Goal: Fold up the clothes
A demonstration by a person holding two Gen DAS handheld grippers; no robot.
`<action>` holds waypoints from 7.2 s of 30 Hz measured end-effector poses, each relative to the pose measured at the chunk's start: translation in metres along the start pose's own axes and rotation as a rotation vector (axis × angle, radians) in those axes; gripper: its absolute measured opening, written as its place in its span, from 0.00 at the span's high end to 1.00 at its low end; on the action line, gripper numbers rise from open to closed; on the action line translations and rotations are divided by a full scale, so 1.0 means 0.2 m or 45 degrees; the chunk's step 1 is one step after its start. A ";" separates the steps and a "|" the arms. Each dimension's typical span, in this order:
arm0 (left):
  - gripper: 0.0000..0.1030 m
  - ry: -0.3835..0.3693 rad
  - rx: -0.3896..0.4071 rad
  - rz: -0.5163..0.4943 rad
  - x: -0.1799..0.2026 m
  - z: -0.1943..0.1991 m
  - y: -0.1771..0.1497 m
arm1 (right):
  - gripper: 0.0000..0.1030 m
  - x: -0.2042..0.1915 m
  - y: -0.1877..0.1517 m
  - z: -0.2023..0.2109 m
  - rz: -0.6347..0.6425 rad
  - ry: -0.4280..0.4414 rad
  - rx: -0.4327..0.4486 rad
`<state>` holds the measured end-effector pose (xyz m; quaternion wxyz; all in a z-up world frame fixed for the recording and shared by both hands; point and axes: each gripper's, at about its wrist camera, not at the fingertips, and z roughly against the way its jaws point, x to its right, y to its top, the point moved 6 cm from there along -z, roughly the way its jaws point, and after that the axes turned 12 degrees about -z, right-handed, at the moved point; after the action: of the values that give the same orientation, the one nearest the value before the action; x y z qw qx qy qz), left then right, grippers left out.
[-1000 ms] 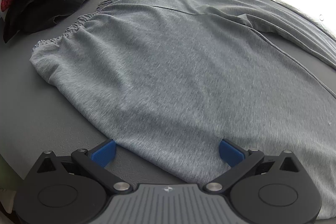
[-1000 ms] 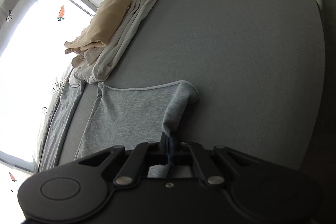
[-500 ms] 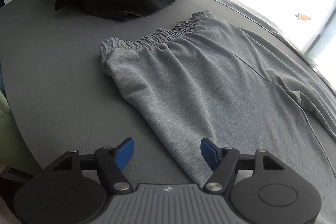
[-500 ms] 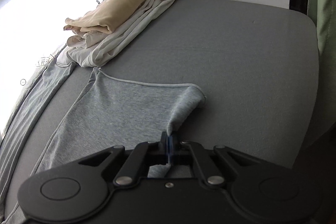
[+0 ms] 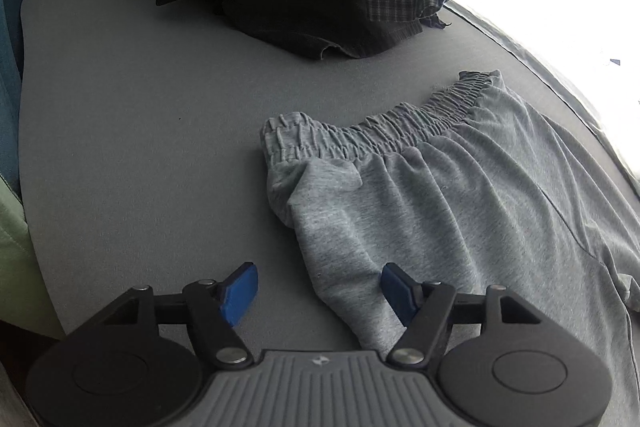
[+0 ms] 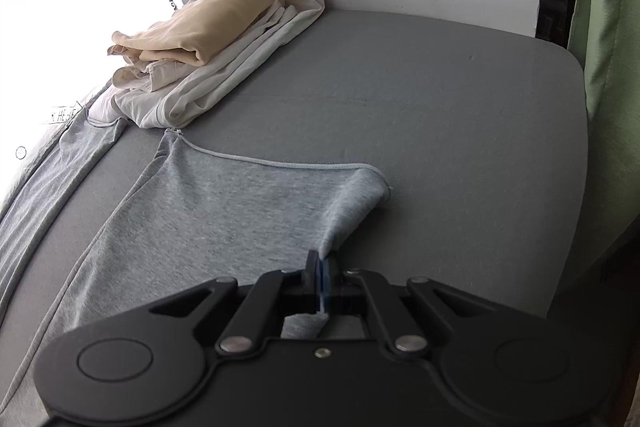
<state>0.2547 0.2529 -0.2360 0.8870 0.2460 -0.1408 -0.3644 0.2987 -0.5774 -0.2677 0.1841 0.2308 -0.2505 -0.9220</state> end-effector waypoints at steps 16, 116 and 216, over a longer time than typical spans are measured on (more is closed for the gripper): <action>0.98 -0.138 0.134 0.224 -0.02 0.06 0.31 | 0.99 -0.15 0.15 0.15 -0.192 0.144 0.091; 0.86 -0.614 0.027 -1.001 2.02 -0.29 0.24 | 0.89 -2.20 -0.96 -0.28 1.112 0.732 -0.349; 0.36 -0.564 -0.181 -0.449 1.54 -0.57 0.40 | 0.65 -1.57 0.09 -0.63 0.073 0.130 0.071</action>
<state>0.5634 0.1202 -0.2671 0.7726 0.1185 -0.2602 -0.5668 0.6274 -0.4967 -0.2493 0.2166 0.2754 -0.2731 -0.8959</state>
